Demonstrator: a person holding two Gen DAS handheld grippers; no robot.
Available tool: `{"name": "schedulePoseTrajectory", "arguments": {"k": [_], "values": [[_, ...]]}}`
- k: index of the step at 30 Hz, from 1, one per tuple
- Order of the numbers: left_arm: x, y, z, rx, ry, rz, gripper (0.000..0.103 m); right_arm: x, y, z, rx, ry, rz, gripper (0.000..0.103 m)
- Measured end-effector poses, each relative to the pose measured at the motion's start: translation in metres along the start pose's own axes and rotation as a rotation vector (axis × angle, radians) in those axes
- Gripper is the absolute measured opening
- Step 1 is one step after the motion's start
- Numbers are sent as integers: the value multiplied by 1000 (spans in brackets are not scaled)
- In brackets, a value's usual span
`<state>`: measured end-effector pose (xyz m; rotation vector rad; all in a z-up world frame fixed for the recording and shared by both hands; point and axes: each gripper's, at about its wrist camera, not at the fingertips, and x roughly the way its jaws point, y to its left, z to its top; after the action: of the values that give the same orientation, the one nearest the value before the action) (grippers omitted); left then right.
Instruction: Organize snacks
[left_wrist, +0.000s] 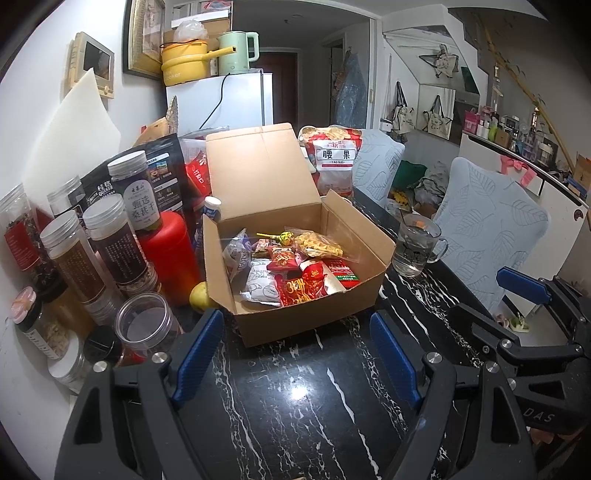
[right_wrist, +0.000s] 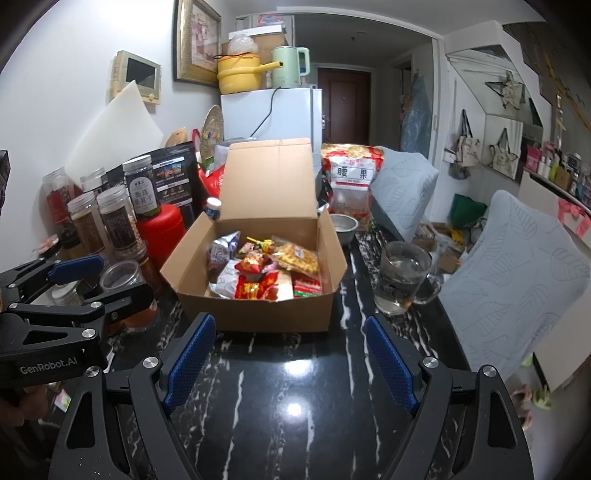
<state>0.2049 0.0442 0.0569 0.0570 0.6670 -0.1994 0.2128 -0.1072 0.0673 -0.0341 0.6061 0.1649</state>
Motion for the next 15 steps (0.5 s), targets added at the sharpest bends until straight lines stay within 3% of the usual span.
{"name": "schedulePoseTrajectory", "arguments": {"k": [15], "values": [[3,-3,0,8,9,-9,82,0,-6,-3,10,9,-8,84]]}}
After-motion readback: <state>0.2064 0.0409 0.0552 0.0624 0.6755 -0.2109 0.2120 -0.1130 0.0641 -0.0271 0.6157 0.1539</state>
